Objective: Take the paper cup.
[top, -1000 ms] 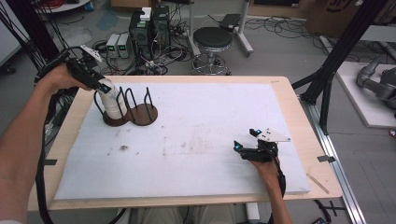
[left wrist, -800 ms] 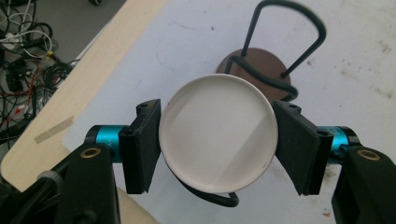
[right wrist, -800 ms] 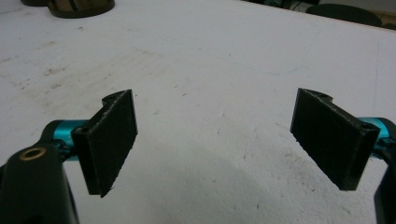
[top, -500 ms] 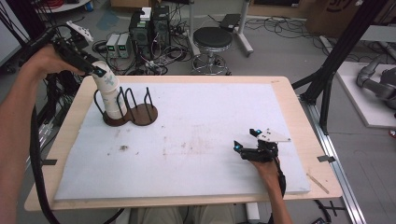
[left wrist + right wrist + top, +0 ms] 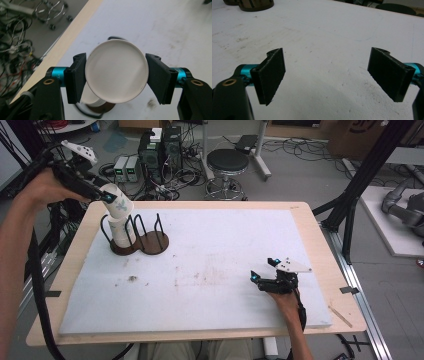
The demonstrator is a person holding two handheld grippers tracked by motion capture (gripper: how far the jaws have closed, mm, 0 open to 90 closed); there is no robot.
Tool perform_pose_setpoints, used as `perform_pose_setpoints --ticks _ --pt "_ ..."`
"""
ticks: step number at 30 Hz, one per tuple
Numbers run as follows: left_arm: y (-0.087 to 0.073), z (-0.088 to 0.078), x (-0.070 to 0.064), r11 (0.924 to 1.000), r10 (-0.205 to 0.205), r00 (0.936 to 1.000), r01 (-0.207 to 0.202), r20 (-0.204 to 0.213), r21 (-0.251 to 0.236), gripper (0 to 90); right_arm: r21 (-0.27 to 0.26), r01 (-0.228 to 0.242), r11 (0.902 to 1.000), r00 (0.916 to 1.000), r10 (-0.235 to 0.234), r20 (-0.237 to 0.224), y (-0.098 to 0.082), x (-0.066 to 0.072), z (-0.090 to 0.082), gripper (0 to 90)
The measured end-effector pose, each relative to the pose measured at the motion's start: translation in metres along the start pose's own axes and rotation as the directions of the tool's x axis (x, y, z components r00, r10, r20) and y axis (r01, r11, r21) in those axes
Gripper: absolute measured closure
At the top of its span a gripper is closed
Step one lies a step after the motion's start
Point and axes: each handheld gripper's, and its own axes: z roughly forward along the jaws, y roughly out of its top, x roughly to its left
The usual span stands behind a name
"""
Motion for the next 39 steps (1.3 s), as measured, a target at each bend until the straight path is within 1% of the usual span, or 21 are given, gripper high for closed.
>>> perform_pose_setpoints --ticks 1,4,7,9,11,13,14,15,17,20,24,25,26,27,28,29,31,32,34,37,39 --pt "-0.002 0.0 -0.007 0.9998 0.004 0.9999 -0.004 0.011 -0.021 36.2 -0.005 0.004 1.0 1.0 -0.004 0.003 0.0 0.0 0.0 15.1" --pt "-0.009 0.004 -0.026 0.9971 0.015 0.9993 -0.013 0.034 -0.075 36.2 -0.005 -0.022 0.9997 0.9997 0.022 -0.005 0.0 -0.003 0.0 15.1" --pt "-0.013 0.011 -0.044 0.9916 0.033 0.998 -0.026 0.055 -0.126 36.2 -0.004 -0.025 0.9997 0.9997 0.025 -0.005 0.0 -0.003 0.0 15.1" --pt "-0.014 0.018 -0.057 0.9882 0.048 0.9968 -0.039 0.063 -0.148 36.2 -0.007 -0.022 0.9997 0.9997 0.022 -0.005 0.0 -0.003 -0.001 15.1" --pt "-0.014 0.026 -0.07 0.983 0.058 0.9949 -0.042 0.083 -0.179 36.2 -0.007 -0.028 0.9996 0.9996 0.028 -0.007 0.0 -0.003 -0.001 15.1" --pt "-0.015 0.033 -0.081 0.9756 0.066 0.9931 -0.044 0.097 -0.215 36.2 -0.012 -0.031 0.9995 0.9995 0.031 -0.01 0.0 -0.004 -0.001 15.1" --pt "-0.016 0.038 -0.086 0.9706 0.067 0.9912 -0.039 0.114 -0.238 36.2 -0.01 -0.038 0.9992 0.9992 0.038 -0.011 -0.001 -0.003 -0.001 15.1" --pt "-0.017 0.042 -0.09 0.9675 0.069 0.9898 -0.035 0.125 -0.25 36.2 -0.015 -0.028 0.9995 0.9996 0.028 -0.009 -0.001 -0.004 -0.001 15.1" --pt "-0.02 0.05 -0.099 0.9601 0.072 0.9879 -0.031 0.137 -0.278 36.2 -0.015 -0.032 0.9994 0.9995 0.032 -0.008 -0.001 -0.004 -0.002 15.1" --pt "-0.029 0.064 -0.113 0.9398 0.073 0.9821 -0.009 0.174 -0.342 36.2 -0.018 -0.031 0.9994 0.9994 0.031 -0.012 -0.001 -0.005 -0.001 15.1" --pt "-0.041 0.084 -0.125 0.9239 0.073 0.9792 0.005 0.19 -0.383 36.2 -0.025 -0.034 0.9991 0.9993 0.034 -0.013 -0.001 -0.004 -0.002 15.1" --pt "-0.044 0.088 -0.127 0.9125 0.067 0.9788 0.018 0.194 -0.409 36.2 -0.026 -0.033 0.9991 0.9994 0.033 -0.012 -0.001 -0.004 -0.003 15.1" --pt "-0.047 0.091 -0.129 0.9074 0.063 0.9763 0.03 0.207 -0.419 36.1 -0.029 -0.032 0.9991 0.9994 0.032 -0.013 -0.001 -0.004 -0.003 15.1" --pt "-0.05 0.093 -0.131 0.8994 0.065 0.9772 0.03 0.202 -0.436 36.1 -0.031 -0.031 0.999 0.9995 0.03 -0.013 -0.002 -0.004 -0.003 15.1" --pt "-0.052 0.096 -0.134 0.8915 0.068 0.9761 0.033 0.207 -0.452 36.1 -0.035 -0.027 0.999 0.9995 0.027 -0.014 -0.002 -0.004 -0.003 15.1" --pt "-0.055 0.099 -0.135 0.8879 0.068 0.9751 0.038 0.211 -0.459 36.1 -0.039 -0.031 0.9988 0.9995 0.03 -0.013 -0.002 -0.004 -0.003 15.1" --pt "-0.06 0.103 -0.138 0.8834 0.064 0.9775 0.038 0.201 -0.467 36.1 -0.04 -0.027 0.9988 0.9996 0.027 -0.013 -0.002 -0.004 -0.004 15.1" --pt "-0.062 0.105 -0.139 0.8783 0.063 0.9781 0.04 0.198 -0.476 36.1 -0.039 -0.031 0.9988 0.9994 0.03 -0.014 -0.002 -0.004 -0.004 15.1" --pt "-0.069 0.108 -0.14 0.8635 0.056 0.9775 0.055 0.203 -0.501 36.1 -0.039 -0.031 0.9988 0.9994 0.031 -0.013 -0.002 -0.004 -0.003 15.1" --pt "-0.08 0.114 -0.145 0.8467 0.049 0.9801 0.061 0.192 -0.529 36.1 -0.039 -0.03 0.9988 0.9995 0.03 -0.014 -0.002 -0.004 -0.003 15.1" --pt "-0.088 0.116 -0.148 0.829 0.044 0.9819 0.067 0.184 -0.555 36.1 -0.035 -0.03 0.9989 0.9994 0.03 -0.015 -0.002 -0.004 -0.003 15.1"
